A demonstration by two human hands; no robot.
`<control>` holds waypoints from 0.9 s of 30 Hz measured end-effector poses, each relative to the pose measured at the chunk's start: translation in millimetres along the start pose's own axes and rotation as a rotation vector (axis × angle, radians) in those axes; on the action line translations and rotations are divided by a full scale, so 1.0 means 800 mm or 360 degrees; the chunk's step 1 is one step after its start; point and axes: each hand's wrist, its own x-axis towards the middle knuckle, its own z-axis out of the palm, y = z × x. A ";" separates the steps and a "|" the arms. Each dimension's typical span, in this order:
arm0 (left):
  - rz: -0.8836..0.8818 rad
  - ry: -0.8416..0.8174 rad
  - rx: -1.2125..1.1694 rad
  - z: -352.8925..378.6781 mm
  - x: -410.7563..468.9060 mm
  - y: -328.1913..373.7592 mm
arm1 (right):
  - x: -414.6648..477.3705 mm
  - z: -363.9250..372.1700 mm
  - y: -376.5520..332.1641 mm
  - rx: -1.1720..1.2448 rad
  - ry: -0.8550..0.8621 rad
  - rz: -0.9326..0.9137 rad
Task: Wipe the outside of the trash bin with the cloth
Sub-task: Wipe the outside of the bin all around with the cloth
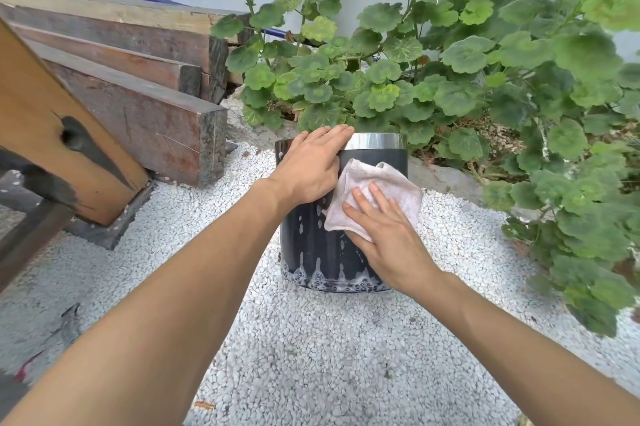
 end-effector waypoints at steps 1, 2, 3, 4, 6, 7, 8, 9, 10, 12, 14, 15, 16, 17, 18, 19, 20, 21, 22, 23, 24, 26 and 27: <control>-0.0005 0.0001 -0.0001 0.000 0.000 0.000 | -0.006 0.005 0.000 0.0047 -0.0004 0.0021; -0.0011 0.0001 -0.0003 0.001 0.001 0.000 | -0.011 0.009 0.000 0.0079 -0.0005 0.0038; -0.0015 0.0001 -0.0005 0.001 0.001 0.000 | -0.017 0.013 -0.001 0.0097 0.0003 0.0053; -0.0017 0.0000 -0.0005 0.001 0.001 0.000 | -0.021 0.016 0.000 0.0116 0.0012 0.0072; -0.0012 0.0005 -0.0010 0.002 0.001 0.000 | -0.027 0.019 -0.003 0.0187 0.0022 0.0128; -0.0009 0.0007 -0.0015 0.001 0.001 0.000 | -0.029 0.019 -0.005 0.0237 0.0024 0.0166; -0.0008 0.0010 -0.0018 0.002 0.000 0.000 | -0.030 0.019 -0.009 0.0277 0.0025 0.0198; -0.0010 0.0013 -0.0017 0.002 0.000 0.000 | -0.031 0.017 -0.013 0.0297 0.0023 0.0213; -0.0012 0.0014 -0.0017 0.002 0.000 0.001 | -0.033 0.015 -0.015 0.0304 0.0020 0.0219; -0.0017 0.0018 -0.0019 0.002 0.001 0.000 | -0.038 0.008 -0.019 0.0370 -0.0012 0.0257; -0.0011 0.0024 -0.0025 0.002 0.001 0.000 | -0.045 -0.004 -0.019 0.0483 -0.0067 0.0339; -0.0002 0.0030 -0.0027 0.002 0.002 0.000 | -0.048 -0.012 -0.019 0.0533 -0.0077 0.0377; 0.0007 0.0039 -0.0026 0.001 0.002 0.000 | -0.049 -0.021 -0.018 0.0612 -0.0067 0.0433; 0.0016 0.0050 -0.0027 0.001 0.001 0.001 | -0.049 -0.031 -0.018 0.0727 -0.0022 0.0510; 0.0023 0.0058 -0.0027 0.000 0.001 0.001 | -0.046 -0.042 -0.017 0.0841 0.0058 0.0617; 0.0027 0.0062 -0.0034 -0.001 0.000 0.001 | -0.039 -0.054 -0.016 0.0939 0.0176 0.0723; 0.0024 0.0056 -0.0044 -0.001 0.000 0.001 | -0.031 -0.065 -0.013 0.1041 0.0315 0.0832; 0.0014 0.0043 -0.0055 -0.001 0.000 -0.001 | -0.021 -0.076 -0.010 0.1152 0.0466 0.0911; 0.0007 0.0027 -0.0064 -0.001 0.000 -0.003 | -0.010 -0.085 -0.008 0.1235 0.0608 0.0952; 0.0004 0.0017 -0.0069 -0.002 0.000 -0.004 | 0.000 -0.093 -0.009 0.1259 0.0745 0.0937; 0.0003 0.0017 -0.0073 -0.002 0.000 -0.004 | 0.010 -0.099 -0.010 0.1186 0.0849 0.0884; 0.0005 0.0037 -0.0088 -0.002 -0.002 -0.002 | 0.025 -0.102 -0.016 0.0842 0.0962 0.0661; 0.0003 0.0047 -0.0106 -0.001 -0.002 -0.001 | 0.031 -0.101 -0.021 0.0678 0.0957 0.0523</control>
